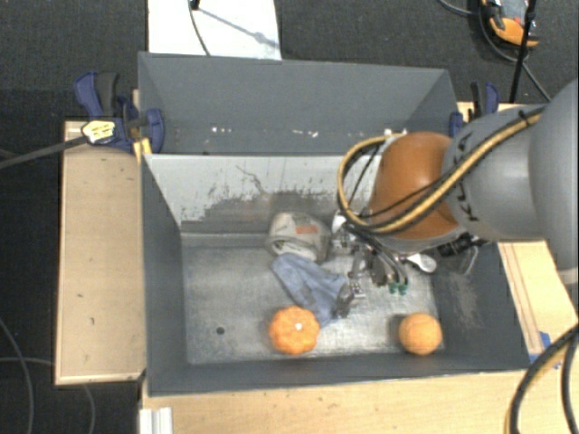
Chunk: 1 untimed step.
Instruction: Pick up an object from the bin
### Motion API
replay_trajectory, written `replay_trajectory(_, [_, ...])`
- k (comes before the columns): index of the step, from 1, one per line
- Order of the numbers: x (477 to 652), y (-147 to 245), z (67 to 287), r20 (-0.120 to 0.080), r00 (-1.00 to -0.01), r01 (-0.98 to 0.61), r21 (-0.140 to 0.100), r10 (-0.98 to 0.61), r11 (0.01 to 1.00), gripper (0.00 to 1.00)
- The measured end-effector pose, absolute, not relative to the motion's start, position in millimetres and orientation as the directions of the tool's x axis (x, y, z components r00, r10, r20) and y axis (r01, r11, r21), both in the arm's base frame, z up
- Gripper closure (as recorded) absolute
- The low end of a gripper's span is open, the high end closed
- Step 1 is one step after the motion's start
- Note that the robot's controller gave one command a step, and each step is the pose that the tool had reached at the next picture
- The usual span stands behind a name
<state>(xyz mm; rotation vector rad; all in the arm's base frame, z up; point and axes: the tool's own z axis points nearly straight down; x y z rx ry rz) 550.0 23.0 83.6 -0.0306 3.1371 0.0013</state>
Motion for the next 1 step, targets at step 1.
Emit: replay_trajectory(1, [540.7, 23.2, 74.0, -0.01, -0.998, 0.06, 0.001, 0.06, 0.998, 0.0])
